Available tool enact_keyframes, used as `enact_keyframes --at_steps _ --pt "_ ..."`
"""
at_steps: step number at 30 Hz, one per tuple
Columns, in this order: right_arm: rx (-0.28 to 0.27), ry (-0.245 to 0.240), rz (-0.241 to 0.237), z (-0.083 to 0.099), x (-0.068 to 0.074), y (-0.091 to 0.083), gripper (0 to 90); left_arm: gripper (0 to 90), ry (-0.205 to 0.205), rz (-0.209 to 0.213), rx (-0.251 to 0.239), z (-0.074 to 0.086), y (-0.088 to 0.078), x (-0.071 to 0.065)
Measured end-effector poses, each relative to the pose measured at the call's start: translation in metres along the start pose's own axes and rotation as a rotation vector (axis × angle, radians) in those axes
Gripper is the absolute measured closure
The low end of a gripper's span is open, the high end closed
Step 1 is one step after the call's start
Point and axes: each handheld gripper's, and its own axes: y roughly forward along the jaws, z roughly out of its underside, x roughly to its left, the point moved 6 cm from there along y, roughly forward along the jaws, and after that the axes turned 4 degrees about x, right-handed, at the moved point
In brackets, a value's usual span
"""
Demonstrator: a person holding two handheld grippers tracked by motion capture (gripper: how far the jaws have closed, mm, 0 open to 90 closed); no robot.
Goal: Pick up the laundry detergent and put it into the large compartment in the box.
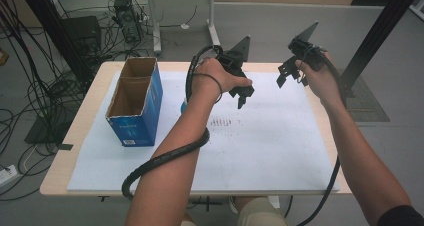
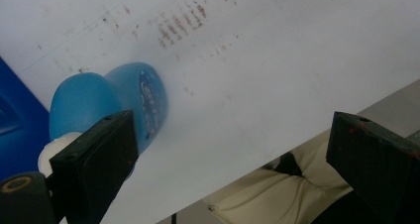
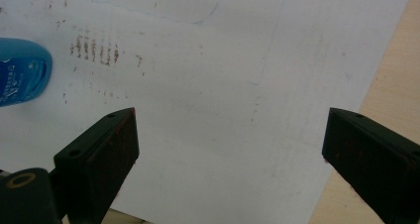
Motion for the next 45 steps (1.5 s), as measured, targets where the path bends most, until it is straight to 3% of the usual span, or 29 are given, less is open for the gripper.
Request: enact_keyframes --at_steps 23,45 --pt "0.001 0.001 -0.012 0.003 0.0 -0.001 7.5 6.5 -0.006 -0.011 -0.001 0.001 -0.003 -0.001" --pt "0.007 -0.003 -0.003 0.008 0.006 -0.002 7.5 6.0 -0.037 -0.048 -0.01 0.012 -0.019 0.013"
